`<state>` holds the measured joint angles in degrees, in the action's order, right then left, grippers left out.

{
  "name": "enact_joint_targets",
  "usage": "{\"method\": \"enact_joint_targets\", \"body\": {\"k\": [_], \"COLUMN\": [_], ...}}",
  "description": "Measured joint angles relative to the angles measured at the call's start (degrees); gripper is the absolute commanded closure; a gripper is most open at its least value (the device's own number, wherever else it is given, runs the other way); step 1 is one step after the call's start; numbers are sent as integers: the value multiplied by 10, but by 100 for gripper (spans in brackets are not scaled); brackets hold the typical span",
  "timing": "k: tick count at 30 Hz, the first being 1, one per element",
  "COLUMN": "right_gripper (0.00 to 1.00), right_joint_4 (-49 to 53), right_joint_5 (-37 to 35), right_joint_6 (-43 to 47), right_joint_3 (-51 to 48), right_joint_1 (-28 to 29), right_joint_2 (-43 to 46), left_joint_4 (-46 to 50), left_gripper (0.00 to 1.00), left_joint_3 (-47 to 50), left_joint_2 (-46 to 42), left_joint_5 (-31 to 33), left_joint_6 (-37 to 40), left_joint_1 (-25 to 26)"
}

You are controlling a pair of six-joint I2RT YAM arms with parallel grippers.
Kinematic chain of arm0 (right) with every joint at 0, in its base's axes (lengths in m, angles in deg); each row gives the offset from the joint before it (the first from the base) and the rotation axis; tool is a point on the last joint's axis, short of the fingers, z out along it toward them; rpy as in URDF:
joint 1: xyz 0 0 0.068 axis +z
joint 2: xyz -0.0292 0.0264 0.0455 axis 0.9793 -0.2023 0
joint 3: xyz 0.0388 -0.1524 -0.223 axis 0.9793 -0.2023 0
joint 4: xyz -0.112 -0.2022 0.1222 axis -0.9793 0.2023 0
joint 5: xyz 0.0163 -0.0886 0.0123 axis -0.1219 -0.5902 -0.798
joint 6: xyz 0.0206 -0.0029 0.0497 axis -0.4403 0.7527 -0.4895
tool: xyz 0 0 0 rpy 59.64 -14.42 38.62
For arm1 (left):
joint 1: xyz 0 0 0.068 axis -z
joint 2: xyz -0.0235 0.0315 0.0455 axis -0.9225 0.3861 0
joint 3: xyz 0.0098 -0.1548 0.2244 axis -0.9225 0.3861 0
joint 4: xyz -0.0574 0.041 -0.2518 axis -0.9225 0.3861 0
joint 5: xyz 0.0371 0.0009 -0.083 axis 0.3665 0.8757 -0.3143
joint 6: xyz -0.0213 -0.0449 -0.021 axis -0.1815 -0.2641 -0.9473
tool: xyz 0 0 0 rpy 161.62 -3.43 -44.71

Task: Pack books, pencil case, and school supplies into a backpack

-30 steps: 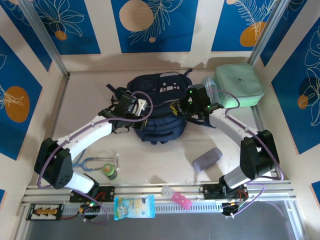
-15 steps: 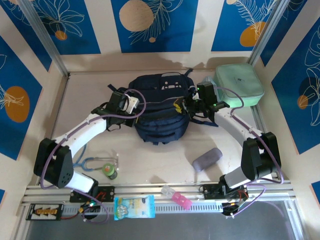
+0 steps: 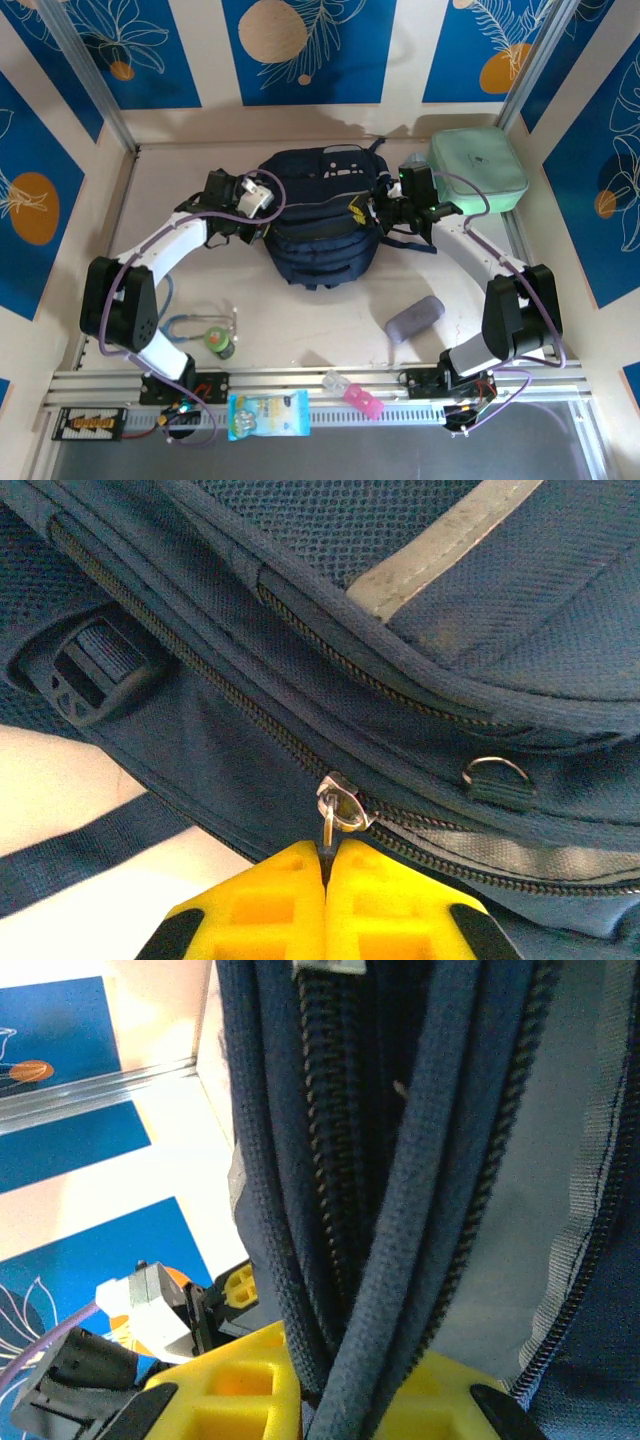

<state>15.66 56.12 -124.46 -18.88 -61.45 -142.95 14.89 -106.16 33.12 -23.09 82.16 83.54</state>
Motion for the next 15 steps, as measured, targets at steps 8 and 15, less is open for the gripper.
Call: {"method": "enact_joint_targets", "body": {"k": [8, 15], "right_gripper": [87, 87], "right_joint_4": [1, 2], "right_joint_5": [15, 29], "right_joint_6": [31, 56], "right_joint_3": [4, 4], "right_joint_1": [-5, -12], "right_joint_2": [-4, -12], "left_joint_4": [57, 86], "left_gripper": [100, 100], "left_joint_3": [-101, -194], "left_joint_2": [87, 175], "left_joint_5": [0, 9], "left_joint_6": [90, 129], "left_joint_1": [-19, -29]}}
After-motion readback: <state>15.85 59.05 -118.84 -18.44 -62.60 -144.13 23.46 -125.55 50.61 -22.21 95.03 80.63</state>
